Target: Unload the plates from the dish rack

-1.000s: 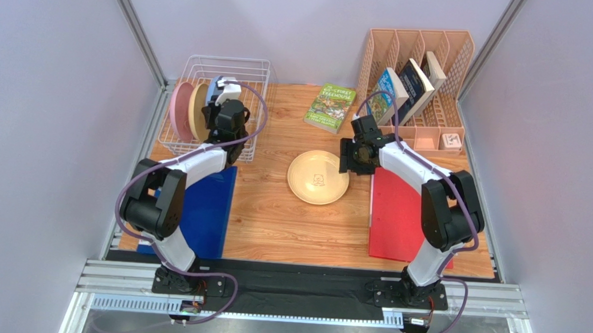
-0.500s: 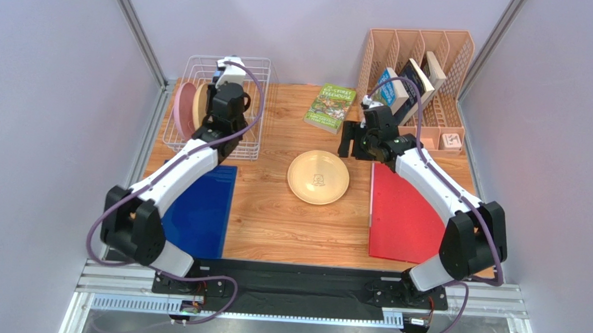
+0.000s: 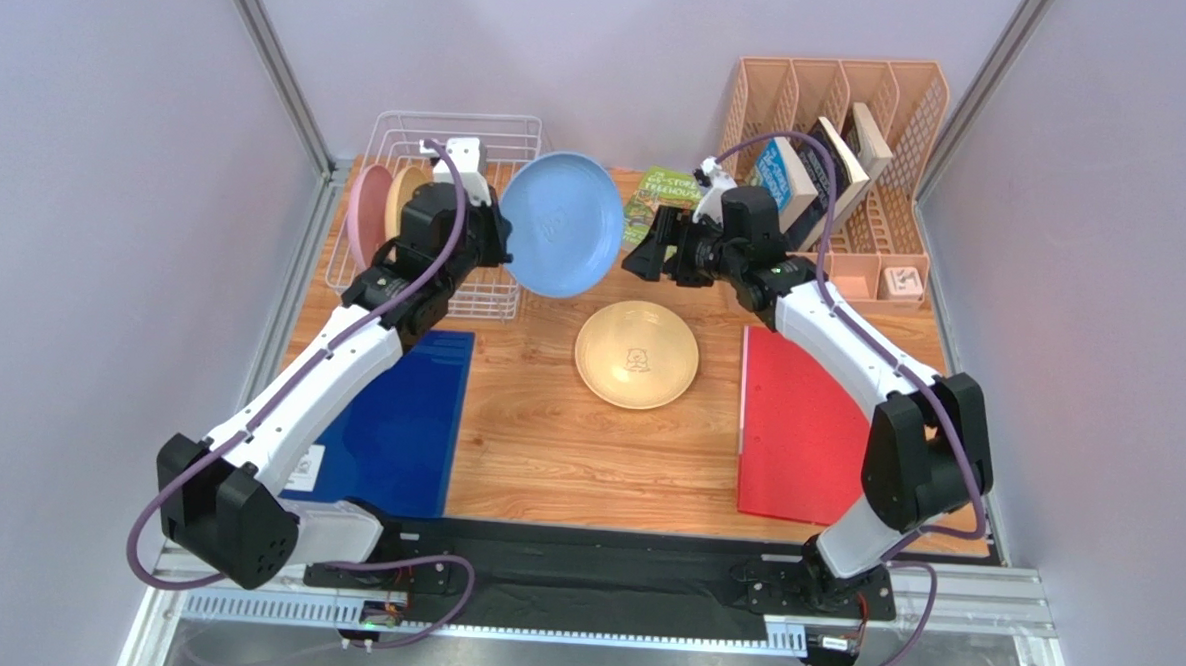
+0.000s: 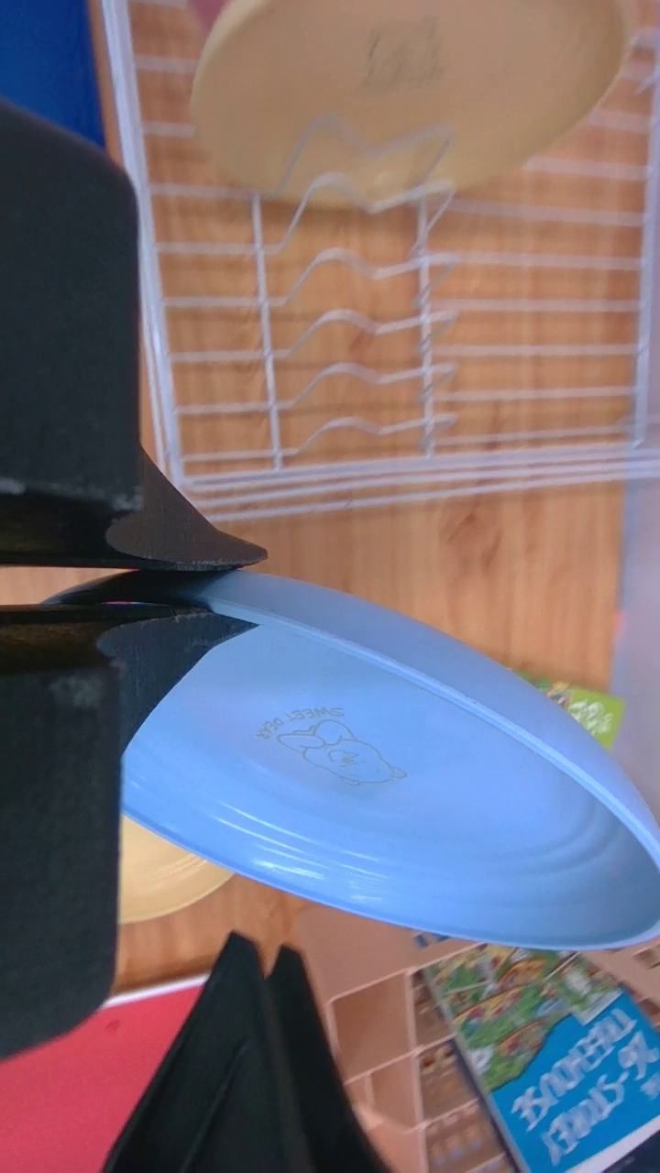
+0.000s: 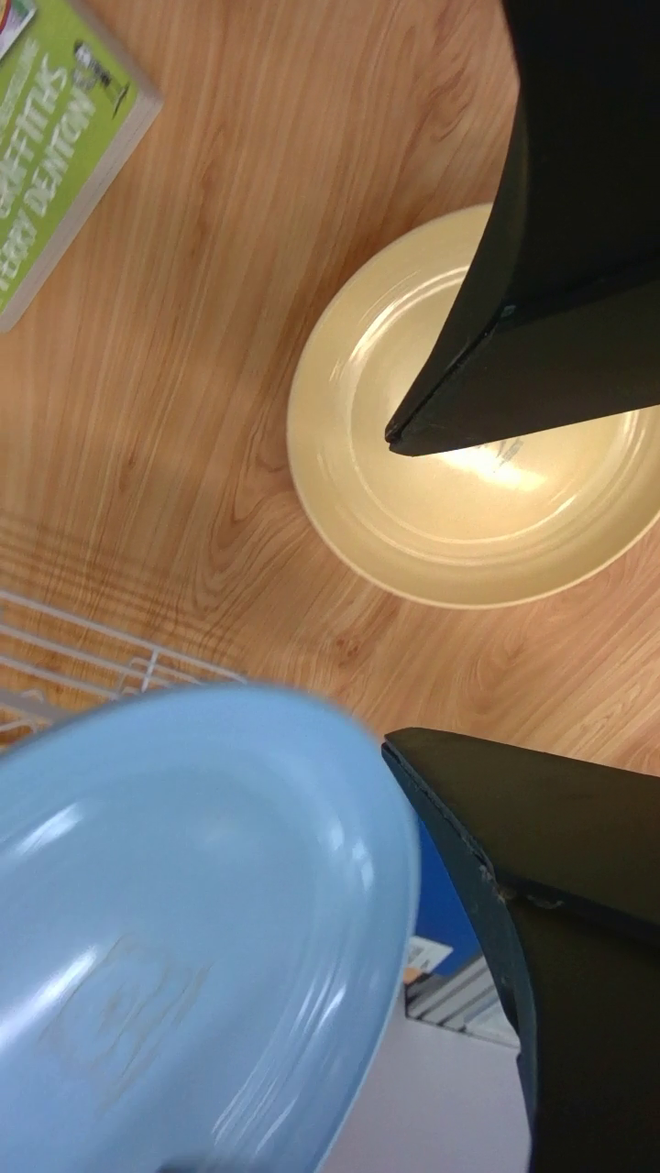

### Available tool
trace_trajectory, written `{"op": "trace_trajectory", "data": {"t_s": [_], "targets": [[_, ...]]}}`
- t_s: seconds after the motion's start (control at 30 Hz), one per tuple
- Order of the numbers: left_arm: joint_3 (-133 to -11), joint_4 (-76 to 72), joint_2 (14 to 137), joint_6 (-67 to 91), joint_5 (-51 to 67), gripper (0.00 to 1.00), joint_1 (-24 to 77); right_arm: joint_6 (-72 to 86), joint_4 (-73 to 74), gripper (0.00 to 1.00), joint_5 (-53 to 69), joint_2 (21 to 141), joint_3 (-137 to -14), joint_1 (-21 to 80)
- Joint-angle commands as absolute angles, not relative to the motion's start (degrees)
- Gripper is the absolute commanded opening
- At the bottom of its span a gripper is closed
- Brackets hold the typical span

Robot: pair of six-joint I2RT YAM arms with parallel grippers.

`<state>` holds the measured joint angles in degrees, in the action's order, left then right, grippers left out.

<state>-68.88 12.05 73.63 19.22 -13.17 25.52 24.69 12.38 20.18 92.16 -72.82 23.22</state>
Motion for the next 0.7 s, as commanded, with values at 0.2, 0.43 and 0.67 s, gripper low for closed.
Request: {"op": "trace_trajectory", "data": {"t_s": [0.2, 0.43, 0.67], "targets": [[-65.6, 8.5, 73.0, 29.3, -0.6, 0.0, 25.7, 30.1, 0.4, 0.76, 29.1, 96.4, -75.4, 23.6], [-64.4, 6.9, 72.7, 29.3, 1.1, 0.11, 25.7, 29.8, 0.5, 0.0, 29.0, 97.0, -73.7, 23.2], [-64.3, 11.3, 71.4, 22.2, -13.0, 1.0, 25.8, 28.0, 8.6, 0.0, 21.3, 91.6, -68.8, 18.7]]}}
